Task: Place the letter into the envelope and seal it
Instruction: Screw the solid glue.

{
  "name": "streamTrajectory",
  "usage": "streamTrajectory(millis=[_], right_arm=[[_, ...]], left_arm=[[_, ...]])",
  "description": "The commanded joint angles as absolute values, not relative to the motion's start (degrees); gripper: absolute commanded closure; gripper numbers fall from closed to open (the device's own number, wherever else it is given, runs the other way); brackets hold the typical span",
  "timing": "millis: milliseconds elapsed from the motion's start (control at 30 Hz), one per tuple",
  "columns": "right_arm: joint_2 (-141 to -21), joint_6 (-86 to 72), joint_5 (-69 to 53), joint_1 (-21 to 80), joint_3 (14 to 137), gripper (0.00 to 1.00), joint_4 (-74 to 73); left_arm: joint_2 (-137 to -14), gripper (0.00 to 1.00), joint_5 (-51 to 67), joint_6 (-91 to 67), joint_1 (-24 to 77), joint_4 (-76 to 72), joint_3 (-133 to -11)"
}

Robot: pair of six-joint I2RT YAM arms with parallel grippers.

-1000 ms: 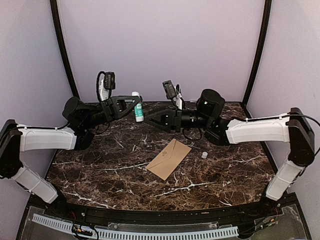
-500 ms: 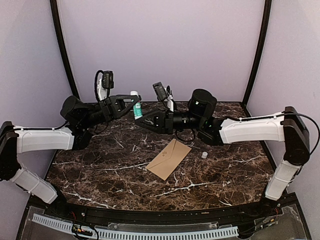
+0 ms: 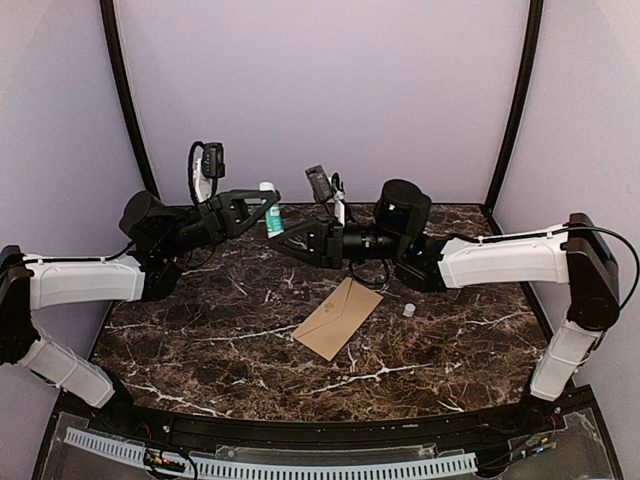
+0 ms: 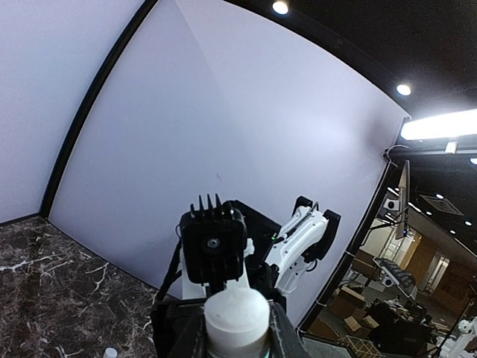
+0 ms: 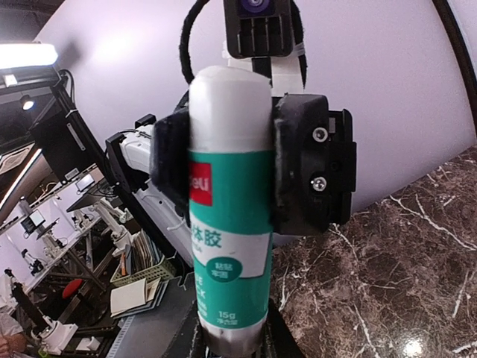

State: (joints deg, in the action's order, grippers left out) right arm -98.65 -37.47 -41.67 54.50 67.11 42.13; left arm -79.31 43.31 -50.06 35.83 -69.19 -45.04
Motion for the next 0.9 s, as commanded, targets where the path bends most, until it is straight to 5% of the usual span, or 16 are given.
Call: streamTrajectory(millis=[0,300,867], right_arm=[[-95.72,-33.63,-31.78,54.89,67.55,0.93,36.48],[-94.71,-31.05,-13.59,54.95,70.23,0.97,22.97],[-98.29,-28.2,18.08,60.18,81.02,0.93,6.81]], left_arm=[[-75.77,1.0,40.03,-41.99,35.86,-59.0,-44.17],[-71.5,1.0,20.82,-17.82,43.25,-34.71,-47.26],[-74.77,1.0,1.07,-20.62,49.9,-26.73,-51.15]])
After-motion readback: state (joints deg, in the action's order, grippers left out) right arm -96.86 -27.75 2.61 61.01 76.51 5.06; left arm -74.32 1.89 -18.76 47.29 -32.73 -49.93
